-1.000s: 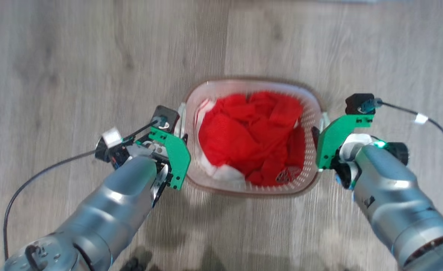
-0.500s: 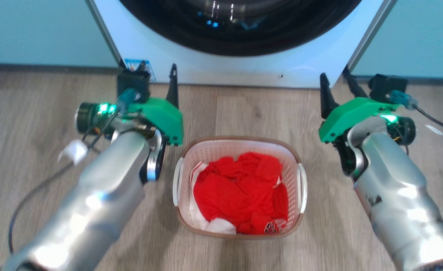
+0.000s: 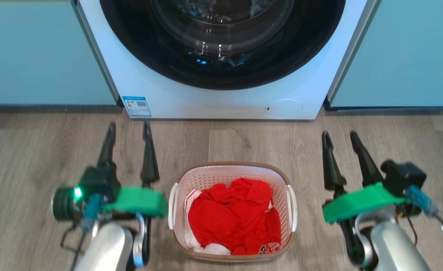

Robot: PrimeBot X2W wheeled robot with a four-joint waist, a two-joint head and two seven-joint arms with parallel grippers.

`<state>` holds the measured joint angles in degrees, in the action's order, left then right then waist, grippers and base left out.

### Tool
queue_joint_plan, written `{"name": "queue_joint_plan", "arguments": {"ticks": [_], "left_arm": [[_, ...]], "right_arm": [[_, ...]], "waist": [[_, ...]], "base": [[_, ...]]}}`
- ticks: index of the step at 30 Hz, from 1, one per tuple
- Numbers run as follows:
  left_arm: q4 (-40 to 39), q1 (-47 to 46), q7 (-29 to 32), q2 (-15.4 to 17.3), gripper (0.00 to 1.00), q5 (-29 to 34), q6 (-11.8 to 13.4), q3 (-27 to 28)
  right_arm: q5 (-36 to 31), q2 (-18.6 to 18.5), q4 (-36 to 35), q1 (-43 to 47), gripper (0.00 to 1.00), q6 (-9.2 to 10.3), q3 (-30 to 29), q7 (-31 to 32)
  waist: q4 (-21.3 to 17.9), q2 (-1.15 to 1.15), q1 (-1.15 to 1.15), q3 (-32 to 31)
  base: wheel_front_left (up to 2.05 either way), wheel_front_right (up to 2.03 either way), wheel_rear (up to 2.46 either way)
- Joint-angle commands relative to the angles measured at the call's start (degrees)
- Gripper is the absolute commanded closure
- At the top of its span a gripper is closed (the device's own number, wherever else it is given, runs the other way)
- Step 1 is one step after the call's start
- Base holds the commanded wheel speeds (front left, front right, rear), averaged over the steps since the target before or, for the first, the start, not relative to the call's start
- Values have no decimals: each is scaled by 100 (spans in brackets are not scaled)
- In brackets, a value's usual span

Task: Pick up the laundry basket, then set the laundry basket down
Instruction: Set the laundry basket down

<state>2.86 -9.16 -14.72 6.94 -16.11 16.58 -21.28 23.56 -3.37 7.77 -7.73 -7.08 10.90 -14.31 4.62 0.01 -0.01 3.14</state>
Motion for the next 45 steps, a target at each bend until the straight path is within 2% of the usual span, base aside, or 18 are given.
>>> {"name": "queue_joint_plan", "arguments": {"ticks": [1, 8, 15, 21, 29, 45], "left_arm": [[-178, -31, -28, 23, 0, 151, -51, 272], [-1, 661, -28, -202, 0, 516, -424, 563], [-18, 854, -28, -335, 0, 608, -933, 754], [59, 837, -28, -384, 0, 646, -1205, 871], [149, 831, -28, -403, 0, 610, -1358, 938], [215, 869, -28, -405, 0, 347, -1321, 876]], "right_arm": [[-84, 48, -252, 3, 0, -41, 96, -68], [-594, 48, -464, 581, 0, -41, -205, -68], [-608, 48, -481, 775, 0, -41, -469, -68], [-665, 49, -497, 843, 0, -41, -484, -69], [-662, 49, -513, 820, 0, -41, -509, -69], [-704, 49, -433, 852, 0, -41, -491, -69]], "waist": [[-20, -1, 1, -59], [-9, -1, 1, -193], [31, -1, 1, -174], [28, -1, 1, -160], [10, -1, 1, -153], [45, -1, 1, -249]], "base": [[0, 0, 0], [0, 0, 0], [0, 0, 0], [0, 0, 0], [0, 0, 0], [0, 0, 0]]}}
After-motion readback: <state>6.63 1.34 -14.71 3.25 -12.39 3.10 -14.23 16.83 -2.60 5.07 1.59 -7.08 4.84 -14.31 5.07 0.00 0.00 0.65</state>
